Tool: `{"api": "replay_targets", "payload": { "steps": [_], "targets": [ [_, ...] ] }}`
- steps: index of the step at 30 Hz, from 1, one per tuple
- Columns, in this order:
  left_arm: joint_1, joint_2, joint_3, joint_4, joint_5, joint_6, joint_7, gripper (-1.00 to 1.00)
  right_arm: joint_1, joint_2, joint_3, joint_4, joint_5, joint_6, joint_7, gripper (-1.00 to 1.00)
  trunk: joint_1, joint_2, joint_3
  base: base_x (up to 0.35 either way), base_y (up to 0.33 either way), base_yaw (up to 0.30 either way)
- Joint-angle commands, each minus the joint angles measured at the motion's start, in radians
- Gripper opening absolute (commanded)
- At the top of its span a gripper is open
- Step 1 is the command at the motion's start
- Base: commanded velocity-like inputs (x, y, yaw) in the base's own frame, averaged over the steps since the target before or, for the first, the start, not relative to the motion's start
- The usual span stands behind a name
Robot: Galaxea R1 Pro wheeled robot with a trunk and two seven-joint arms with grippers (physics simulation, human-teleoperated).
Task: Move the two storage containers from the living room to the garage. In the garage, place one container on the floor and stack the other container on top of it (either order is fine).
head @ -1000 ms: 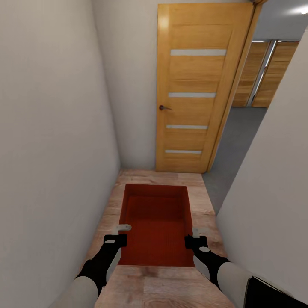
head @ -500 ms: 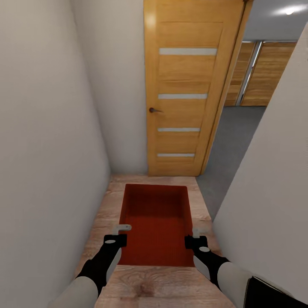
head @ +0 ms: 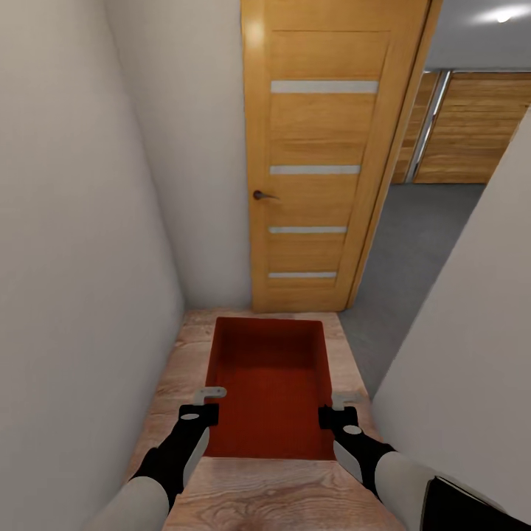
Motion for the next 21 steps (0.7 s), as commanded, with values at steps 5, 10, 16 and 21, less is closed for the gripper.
{"api": "replay_targets", "payload": {
  "steps": [5,10,16,21],
  "targets": [
    [-0.001,0.001,0.003,-0.002,-0.018,0.010,0.006,-1.00,-0.001,-0.006,-0.007,0.004,-0.008,-0.005,-0.004,-1.00,0.001,-0.002,-0.002,0.322,0.000,0.000],
    [-0.001,0.001,0.003,-0.002,-0.018,0.010,0.006,-1.00,-0.001,-0.006,-0.007,0.005,-0.008,-0.005,-0.004,-1.00,0.001,-0.002,-0.002,0.322,0.000,0.000],
    [-0.001,0.001,0.003,-0.002,-0.018,0.010,0.006,-1.00,-0.001,-0.006,-0.008,0.005,-0.008,-0.004,-0.004,-1.00,0.001,-0.002,-0.002,0.322,0.000,0.000],
    [-0.001,0.001,0.003,-0.002,-0.018,0.010,0.006,-1.00,-0.001,-0.006,-0.008,0.005,-0.008,-0.005,-0.004,-1.00,0.001,-0.002,-0.002,0.322,0.000,0.000]
  ]
}}
